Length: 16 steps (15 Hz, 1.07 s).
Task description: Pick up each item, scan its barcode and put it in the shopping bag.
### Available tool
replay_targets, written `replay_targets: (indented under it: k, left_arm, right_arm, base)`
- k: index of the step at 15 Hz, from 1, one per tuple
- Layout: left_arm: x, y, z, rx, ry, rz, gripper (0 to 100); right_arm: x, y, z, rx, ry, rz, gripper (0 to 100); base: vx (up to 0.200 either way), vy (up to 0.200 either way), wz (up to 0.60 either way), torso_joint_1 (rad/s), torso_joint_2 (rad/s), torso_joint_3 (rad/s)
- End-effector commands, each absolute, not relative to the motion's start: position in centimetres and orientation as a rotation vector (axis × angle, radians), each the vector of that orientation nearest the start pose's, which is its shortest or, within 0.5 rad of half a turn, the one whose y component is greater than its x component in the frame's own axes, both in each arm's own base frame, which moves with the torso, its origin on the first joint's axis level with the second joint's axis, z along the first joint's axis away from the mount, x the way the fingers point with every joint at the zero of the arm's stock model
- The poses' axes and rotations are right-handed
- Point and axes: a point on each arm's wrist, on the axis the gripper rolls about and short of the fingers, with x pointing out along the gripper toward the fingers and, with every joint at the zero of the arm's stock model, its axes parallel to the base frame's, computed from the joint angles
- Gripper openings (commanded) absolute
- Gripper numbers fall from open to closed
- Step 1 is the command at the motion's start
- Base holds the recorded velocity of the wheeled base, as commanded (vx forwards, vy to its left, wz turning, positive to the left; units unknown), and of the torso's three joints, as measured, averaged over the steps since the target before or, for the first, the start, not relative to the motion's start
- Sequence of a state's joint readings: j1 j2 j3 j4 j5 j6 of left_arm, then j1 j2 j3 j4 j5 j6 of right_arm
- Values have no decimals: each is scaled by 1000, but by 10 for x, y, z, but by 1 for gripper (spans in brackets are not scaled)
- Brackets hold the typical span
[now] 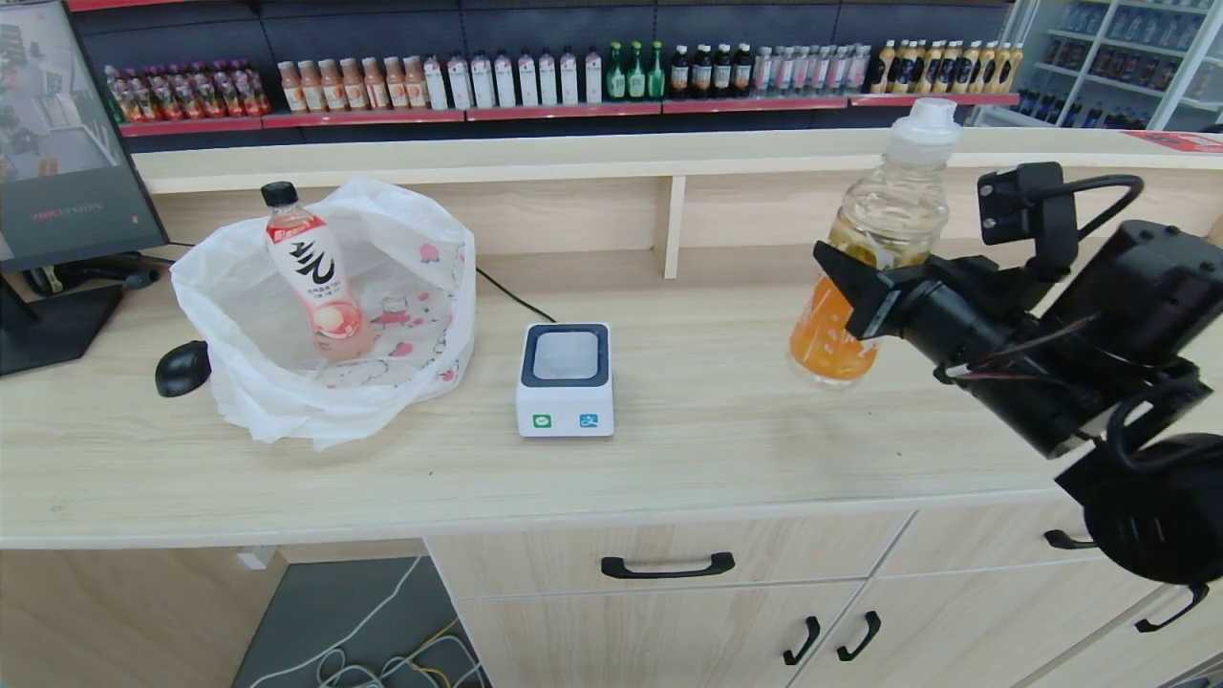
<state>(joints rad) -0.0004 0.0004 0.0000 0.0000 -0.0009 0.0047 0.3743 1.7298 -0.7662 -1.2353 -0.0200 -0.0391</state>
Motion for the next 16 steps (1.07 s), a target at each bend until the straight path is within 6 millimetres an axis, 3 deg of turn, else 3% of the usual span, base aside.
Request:
replay_targets:
  k: [1, 5, 12, 16]
  left_arm:
    - [-23, 0, 75, 5, 0, -2, 100]
    - [-23, 0, 75, 5, 0, 0, 100]
    - [-23, 0, 75, 5, 0, -2, 100]
    - [-23, 0, 75, 5, 0, 0, 100]
  right_arm:
    - [236, 95, 227, -25, -283, 348, 0]
    - [195, 91, 205, -88, -223, 402, 0]
    - [150, 82, 193, -34, -201, 474, 0]
    - [127, 101, 200, -16, -249, 644, 0]
  base:
    - [0, 0, 0, 0, 0, 0]
    - [0, 0, 0, 0, 0, 0]
    - [0, 0, 0, 0, 0, 0]
    - [0, 0, 0, 0, 0, 0]
